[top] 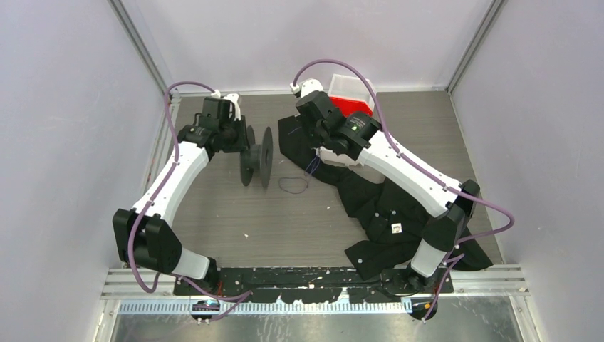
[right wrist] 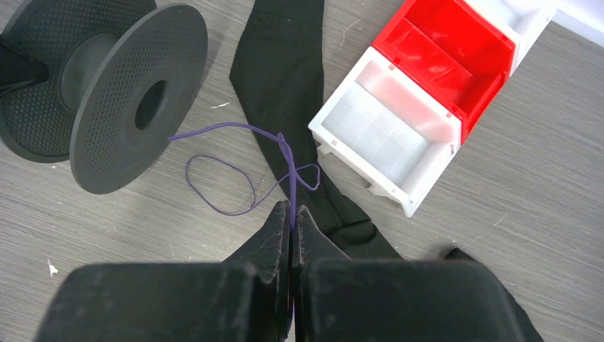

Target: Wrap the cables

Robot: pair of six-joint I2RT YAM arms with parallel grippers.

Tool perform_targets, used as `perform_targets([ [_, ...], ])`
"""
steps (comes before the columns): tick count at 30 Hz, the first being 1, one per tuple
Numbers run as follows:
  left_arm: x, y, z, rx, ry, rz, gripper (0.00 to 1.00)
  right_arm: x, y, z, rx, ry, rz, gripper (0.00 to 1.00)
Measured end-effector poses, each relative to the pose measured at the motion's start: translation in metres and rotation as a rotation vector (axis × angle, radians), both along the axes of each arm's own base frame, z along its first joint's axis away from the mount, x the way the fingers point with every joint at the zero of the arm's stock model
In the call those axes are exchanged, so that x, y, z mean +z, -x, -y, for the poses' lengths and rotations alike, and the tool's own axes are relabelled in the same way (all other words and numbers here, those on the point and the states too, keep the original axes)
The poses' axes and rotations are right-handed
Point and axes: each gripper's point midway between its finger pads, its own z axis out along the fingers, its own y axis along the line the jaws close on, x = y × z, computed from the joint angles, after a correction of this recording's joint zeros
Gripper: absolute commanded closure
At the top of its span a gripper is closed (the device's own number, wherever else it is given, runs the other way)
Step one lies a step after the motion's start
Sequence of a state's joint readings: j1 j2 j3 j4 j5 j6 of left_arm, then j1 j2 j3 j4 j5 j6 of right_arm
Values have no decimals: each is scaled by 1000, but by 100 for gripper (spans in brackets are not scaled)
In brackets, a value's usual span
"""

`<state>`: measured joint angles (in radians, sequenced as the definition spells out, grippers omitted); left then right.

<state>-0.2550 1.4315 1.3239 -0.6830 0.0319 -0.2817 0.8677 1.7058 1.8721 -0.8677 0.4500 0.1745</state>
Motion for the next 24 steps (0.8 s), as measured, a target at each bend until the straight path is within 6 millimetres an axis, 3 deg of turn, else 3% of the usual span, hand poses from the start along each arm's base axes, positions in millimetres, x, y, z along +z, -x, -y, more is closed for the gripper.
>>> perform_targets([
  [14,-1,1,4,-9,9,-3,63,0,1,-11,0,-58,-25,100],
  [19,-1,1,3,-5,5,-4,57,10,-11,-35,17,-81,-8,99],
  [24,3,0,2,4,-2,-1,45,3,-22,-64,42,-56,-15,100],
])
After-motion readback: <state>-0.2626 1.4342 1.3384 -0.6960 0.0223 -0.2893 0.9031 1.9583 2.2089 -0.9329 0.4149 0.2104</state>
